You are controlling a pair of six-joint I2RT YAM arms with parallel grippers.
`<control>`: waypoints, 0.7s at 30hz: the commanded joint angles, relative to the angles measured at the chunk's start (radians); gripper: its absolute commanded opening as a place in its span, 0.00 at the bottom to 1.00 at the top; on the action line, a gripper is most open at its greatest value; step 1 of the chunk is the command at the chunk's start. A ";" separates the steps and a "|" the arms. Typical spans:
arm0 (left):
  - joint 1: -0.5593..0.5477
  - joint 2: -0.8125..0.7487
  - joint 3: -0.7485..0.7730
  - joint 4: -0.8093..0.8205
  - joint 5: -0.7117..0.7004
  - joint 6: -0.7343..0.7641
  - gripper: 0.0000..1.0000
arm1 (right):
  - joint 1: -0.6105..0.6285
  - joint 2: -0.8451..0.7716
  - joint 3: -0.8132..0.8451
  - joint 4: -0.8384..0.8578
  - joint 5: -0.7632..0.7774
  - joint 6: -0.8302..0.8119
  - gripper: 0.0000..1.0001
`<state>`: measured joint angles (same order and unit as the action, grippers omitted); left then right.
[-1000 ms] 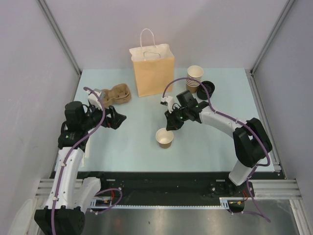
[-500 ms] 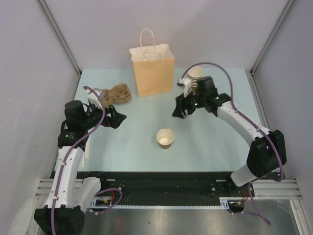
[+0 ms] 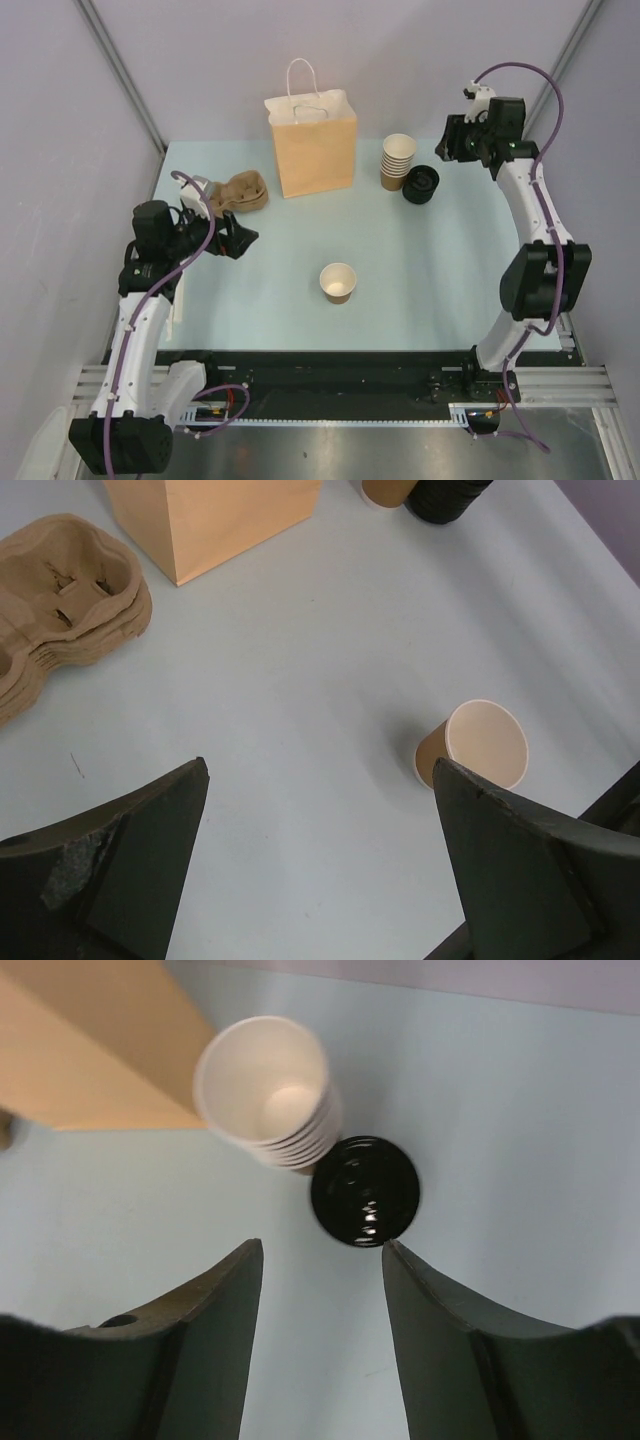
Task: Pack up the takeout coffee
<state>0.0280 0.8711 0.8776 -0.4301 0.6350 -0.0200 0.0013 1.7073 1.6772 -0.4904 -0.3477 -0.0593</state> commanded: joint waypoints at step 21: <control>-0.003 0.025 0.032 0.045 0.015 -0.020 1.00 | -0.014 0.457 0.331 -0.134 0.138 0.062 0.54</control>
<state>0.0280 0.8936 0.8776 -0.4274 0.6346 -0.0269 -0.0216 2.1414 1.9591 -0.6239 -0.2302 -0.0029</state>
